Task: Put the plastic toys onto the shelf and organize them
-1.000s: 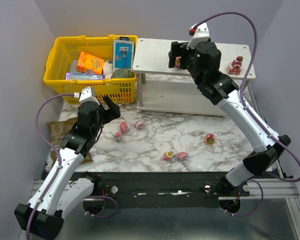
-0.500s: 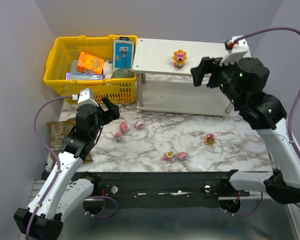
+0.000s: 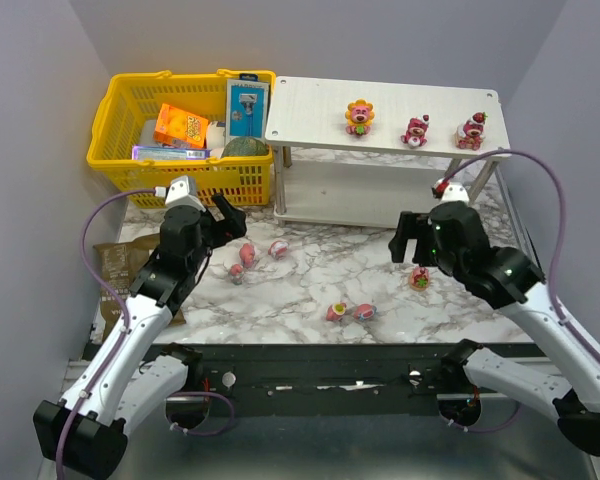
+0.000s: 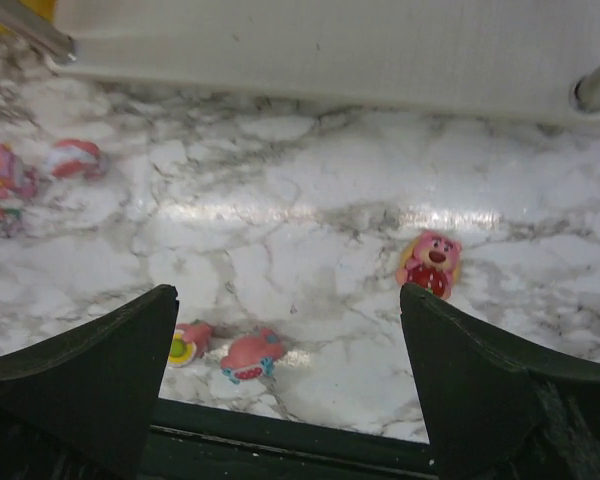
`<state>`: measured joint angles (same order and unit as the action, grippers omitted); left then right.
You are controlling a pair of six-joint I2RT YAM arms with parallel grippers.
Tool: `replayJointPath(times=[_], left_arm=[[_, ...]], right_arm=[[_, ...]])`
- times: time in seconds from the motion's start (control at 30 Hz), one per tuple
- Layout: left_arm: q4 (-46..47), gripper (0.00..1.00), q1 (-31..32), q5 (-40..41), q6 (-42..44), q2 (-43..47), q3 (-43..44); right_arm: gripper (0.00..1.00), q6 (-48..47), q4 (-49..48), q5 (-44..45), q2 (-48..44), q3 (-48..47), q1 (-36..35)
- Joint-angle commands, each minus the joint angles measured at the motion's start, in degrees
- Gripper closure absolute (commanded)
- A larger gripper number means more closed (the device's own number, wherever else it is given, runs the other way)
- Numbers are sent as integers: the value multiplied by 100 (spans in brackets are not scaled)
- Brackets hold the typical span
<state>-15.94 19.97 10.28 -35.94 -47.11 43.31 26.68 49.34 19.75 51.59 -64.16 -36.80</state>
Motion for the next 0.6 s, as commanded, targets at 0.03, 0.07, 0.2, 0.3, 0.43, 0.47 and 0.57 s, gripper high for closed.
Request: replayJointPath(times=[0.03, 0.07, 0.2, 0.3, 0.43, 0.47, 0.57], left_arm=[[83, 1, 16, -307, -88, -202, 72], [39, 1, 16, -308, -88, -211, 98], [21, 1, 16, -308, -88, -202, 108], [4, 1, 16, -317, -106, -193, 116], [4, 1, 16, -325, -123, -193, 125], [-5, 1, 16, -317, -123, -184, 125], [-14, 1, 16, -290, -106, -184, 134]], right_arm=[[2, 1338, 40, 502, 315, 1177, -38], [2, 1575, -21, 547, 368, 1274, -38], [4, 2086, -153, 969, 650, 1669, -29], [7, 2105, -346, 1049, 1018, 1749, 102], [10, 2087, -425, 855, 1607, 1784, 348], [11, 2113, -495, 855, 1669, 1828, 409], [14, 2210, -636, 847, 1801, 2003, 568]])
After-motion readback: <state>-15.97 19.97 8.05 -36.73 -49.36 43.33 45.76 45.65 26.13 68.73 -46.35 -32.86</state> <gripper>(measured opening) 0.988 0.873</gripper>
